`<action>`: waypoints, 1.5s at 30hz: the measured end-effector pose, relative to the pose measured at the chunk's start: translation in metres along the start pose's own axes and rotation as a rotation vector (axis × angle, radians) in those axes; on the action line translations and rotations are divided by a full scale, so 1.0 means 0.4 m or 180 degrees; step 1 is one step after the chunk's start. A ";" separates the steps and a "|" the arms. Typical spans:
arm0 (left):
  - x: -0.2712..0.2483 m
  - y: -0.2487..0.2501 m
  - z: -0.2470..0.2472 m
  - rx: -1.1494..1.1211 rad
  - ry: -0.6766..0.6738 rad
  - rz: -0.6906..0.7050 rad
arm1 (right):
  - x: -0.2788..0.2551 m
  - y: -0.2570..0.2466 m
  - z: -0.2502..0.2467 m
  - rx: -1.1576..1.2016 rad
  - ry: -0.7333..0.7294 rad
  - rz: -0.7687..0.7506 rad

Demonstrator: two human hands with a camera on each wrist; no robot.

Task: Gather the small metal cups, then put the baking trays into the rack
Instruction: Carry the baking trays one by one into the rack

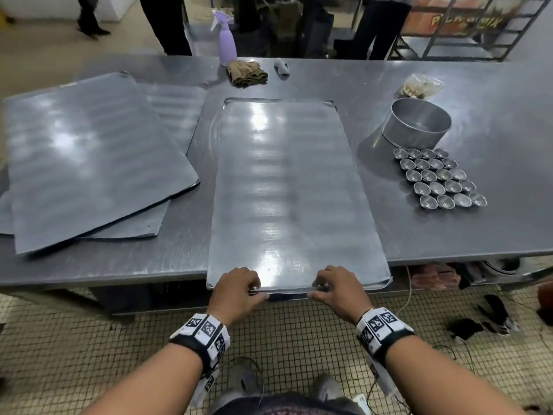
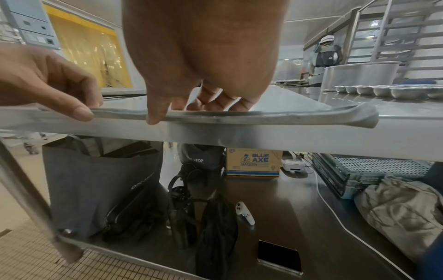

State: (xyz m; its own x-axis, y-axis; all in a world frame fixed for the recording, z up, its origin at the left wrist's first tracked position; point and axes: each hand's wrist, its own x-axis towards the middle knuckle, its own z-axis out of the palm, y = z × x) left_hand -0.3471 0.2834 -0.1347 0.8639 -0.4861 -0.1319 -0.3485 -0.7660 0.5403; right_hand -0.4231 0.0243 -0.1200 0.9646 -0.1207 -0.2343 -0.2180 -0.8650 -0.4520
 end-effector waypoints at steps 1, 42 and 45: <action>-0.005 0.008 0.003 0.0002 0.0044 -0.0049 | 0.000 0.006 0.001 0.0007 0.0022 -0.0056; -0.100 -0.005 -0.018 -0.1487 -0.0718 -0.1947 | -0.031 0.434 -0.199 0.1733 -0.0536 0.1328; -0.098 -0.032 -0.021 -0.1486 -0.0942 -0.2023 | -0.025 0.440 -0.188 0.1733 -0.0565 0.1210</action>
State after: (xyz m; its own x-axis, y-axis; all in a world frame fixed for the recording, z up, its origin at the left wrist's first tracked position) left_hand -0.3735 0.3158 -0.1295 0.6912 -0.1614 -0.7044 0.4143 -0.7102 0.5692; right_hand -0.4599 -0.1636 -0.1326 0.7776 -0.2458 -0.5787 -0.6248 -0.4047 -0.6677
